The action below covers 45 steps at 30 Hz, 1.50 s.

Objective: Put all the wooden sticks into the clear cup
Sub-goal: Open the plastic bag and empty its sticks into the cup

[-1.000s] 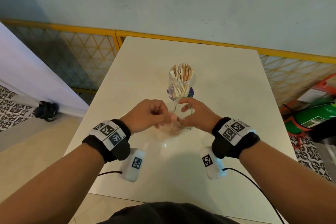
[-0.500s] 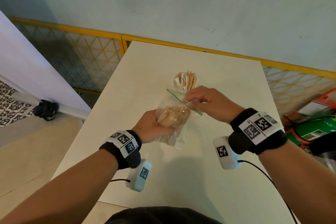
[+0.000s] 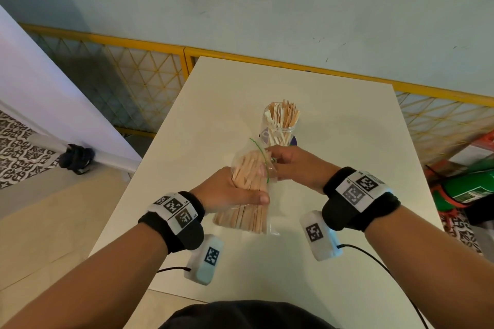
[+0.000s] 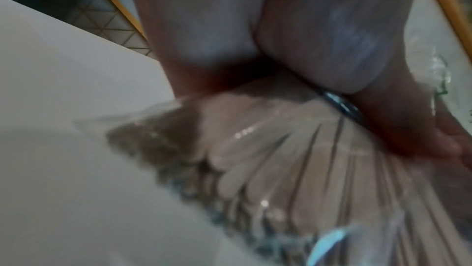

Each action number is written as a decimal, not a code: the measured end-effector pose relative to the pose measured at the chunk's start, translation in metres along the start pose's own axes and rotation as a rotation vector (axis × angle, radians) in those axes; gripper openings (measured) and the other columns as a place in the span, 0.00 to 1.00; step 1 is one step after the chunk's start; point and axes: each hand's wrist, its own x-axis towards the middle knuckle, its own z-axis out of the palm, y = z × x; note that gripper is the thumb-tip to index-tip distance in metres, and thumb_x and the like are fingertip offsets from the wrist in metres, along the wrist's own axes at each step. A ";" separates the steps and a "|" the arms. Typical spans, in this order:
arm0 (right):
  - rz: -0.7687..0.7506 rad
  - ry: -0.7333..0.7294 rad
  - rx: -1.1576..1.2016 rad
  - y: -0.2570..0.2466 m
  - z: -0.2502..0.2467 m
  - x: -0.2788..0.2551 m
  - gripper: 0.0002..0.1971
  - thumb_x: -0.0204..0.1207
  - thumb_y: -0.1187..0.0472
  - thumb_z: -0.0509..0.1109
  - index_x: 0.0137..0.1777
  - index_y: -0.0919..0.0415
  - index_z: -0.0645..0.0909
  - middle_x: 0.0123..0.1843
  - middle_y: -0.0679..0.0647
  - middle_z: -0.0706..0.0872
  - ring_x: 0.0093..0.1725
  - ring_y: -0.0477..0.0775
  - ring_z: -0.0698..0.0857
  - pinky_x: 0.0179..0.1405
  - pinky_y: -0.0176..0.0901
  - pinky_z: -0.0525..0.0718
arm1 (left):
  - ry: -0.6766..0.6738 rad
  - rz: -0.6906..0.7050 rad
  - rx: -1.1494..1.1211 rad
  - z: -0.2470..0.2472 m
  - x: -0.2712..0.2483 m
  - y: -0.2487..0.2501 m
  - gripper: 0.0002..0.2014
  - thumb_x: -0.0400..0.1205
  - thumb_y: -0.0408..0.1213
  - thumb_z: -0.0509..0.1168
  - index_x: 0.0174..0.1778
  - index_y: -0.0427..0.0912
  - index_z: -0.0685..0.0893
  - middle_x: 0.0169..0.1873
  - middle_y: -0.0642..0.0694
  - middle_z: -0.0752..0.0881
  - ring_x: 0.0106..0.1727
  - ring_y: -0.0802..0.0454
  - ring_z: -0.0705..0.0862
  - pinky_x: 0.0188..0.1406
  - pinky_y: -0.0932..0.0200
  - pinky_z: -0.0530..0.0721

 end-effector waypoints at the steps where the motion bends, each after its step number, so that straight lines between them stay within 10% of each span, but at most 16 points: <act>1: -0.007 -0.008 0.030 0.001 0.002 0.002 0.12 0.70 0.60 0.74 0.53 0.48 0.83 0.58 0.64 0.85 0.56 0.56 0.82 0.65 0.57 0.80 | -0.006 0.010 -0.013 0.000 -0.001 -0.001 0.27 0.62 0.47 0.82 0.59 0.54 0.87 0.55 0.49 0.91 0.60 0.52 0.88 0.66 0.50 0.83; 5: 0.003 -0.028 0.075 -0.001 0.009 0.009 0.17 0.71 0.67 0.70 0.60 0.64 0.81 0.53 0.63 0.84 0.53 0.57 0.81 0.64 0.59 0.79 | 0.017 0.076 -0.076 -0.002 -0.003 -0.008 0.32 0.65 0.41 0.83 0.66 0.42 0.85 0.65 0.35 0.86 0.69 0.40 0.82 0.73 0.42 0.78; 9: -0.030 0.047 0.128 -0.003 0.013 0.015 0.18 0.72 0.64 0.68 0.58 0.76 0.78 0.52 0.73 0.83 0.52 0.59 0.81 0.61 0.54 0.77 | 0.167 0.099 -0.179 -0.004 -0.009 -0.008 0.16 0.66 0.40 0.80 0.50 0.52 0.92 0.51 0.46 0.92 0.54 0.52 0.90 0.58 0.55 0.86; 15: 0.035 0.148 0.524 -0.004 0.013 0.021 0.25 0.71 0.60 0.68 0.64 0.77 0.76 0.63 0.74 0.81 0.64 0.70 0.81 0.73 0.62 0.72 | 0.118 0.065 -0.279 -0.004 -0.008 -0.006 0.15 0.76 0.43 0.74 0.58 0.47 0.88 0.52 0.45 0.93 0.56 0.49 0.91 0.53 0.56 0.86; 24: -0.011 0.246 0.019 -0.007 0.015 0.024 0.14 0.78 0.54 0.69 0.53 0.65 0.85 0.51 0.65 0.90 0.52 0.63 0.89 0.60 0.54 0.85 | 0.174 0.118 -0.208 -0.005 -0.005 -0.004 0.12 0.80 0.38 0.70 0.58 0.41 0.89 0.46 0.49 0.94 0.48 0.56 0.92 0.41 0.69 0.84; 28: -0.119 0.393 0.172 -0.015 0.013 0.019 0.06 0.79 0.62 0.68 0.40 0.59 0.83 0.39 0.55 0.86 0.38 0.50 0.87 0.40 0.33 0.84 | 0.179 0.099 -0.201 -0.008 -0.006 -0.005 0.10 0.79 0.40 0.71 0.55 0.44 0.89 0.42 0.51 0.94 0.42 0.60 0.91 0.35 0.72 0.82; 34: -0.086 0.529 0.265 -0.016 0.000 0.027 0.05 0.74 0.60 0.71 0.43 0.61 0.85 0.38 0.54 0.85 0.41 0.51 0.85 0.40 0.44 0.82 | 0.158 0.085 -0.195 -0.013 -0.001 -0.003 0.13 0.79 0.42 0.72 0.58 0.43 0.88 0.46 0.41 0.93 0.47 0.49 0.92 0.45 0.61 0.87; 39: -0.080 0.356 0.292 -0.016 -0.010 0.030 0.04 0.72 0.64 0.75 0.42 0.54 0.87 0.41 0.50 0.90 0.46 0.52 0.89 0.48 0.48 0.87 | 0.141 0.080 -0.190 -0.017 0.003 -0.002 0.18 0.76 0.46 0.74 0.58 0.41 0.88 0.49 0.33 0.92 0.52 0.36 0.91 0.57 0.46 0.87; 45: -0.072 0.467 0.120 -0.024 -0.018 0.036 0.03 0.71 0.59 0.76 0.36 0.53 0.87 0.31 0.45 0.89 0.33 0.45 0.88 0.31 0.36 0.83 | 0.148 0.084 -0.208 -0.018 0.007 0.000 0.18 0.75 0.43 0.72 0.58 0.39 0.88 0.45 0.36 0.93 0.40 0.47 0.92 0.37 0.62 0.86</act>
